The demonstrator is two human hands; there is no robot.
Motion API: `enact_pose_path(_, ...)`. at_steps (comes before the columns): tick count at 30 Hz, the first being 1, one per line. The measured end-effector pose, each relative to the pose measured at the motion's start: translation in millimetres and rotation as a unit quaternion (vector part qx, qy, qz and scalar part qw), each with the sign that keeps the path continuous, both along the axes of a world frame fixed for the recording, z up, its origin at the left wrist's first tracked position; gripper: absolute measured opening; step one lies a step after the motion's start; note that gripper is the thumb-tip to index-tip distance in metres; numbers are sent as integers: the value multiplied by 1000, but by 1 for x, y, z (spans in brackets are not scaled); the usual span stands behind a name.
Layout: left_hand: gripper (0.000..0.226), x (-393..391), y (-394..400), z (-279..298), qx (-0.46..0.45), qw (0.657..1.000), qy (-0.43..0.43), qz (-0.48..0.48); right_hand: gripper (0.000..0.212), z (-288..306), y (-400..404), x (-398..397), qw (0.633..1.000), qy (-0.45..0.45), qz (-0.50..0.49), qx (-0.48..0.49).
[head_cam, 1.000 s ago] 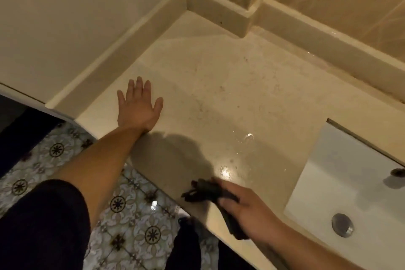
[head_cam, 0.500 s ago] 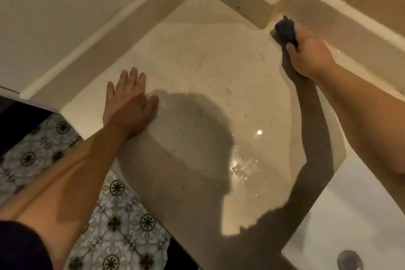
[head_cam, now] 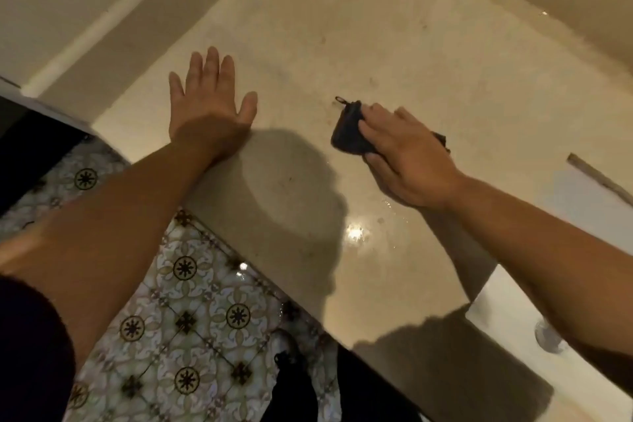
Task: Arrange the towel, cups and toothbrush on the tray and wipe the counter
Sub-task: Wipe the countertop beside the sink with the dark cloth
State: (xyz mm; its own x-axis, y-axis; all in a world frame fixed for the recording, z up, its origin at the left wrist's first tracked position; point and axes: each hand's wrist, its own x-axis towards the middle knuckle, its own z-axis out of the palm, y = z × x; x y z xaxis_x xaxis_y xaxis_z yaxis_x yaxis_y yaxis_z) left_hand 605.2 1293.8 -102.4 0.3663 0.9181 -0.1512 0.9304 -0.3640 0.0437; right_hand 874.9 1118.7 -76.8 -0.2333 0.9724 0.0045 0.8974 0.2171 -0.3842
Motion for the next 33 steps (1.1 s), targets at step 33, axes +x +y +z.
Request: enact_pose_path(33, 73, -6, -3, -5, 12, 1000, 2, 5, 48, 2, 27, 235, 934, -17, -355, -22)
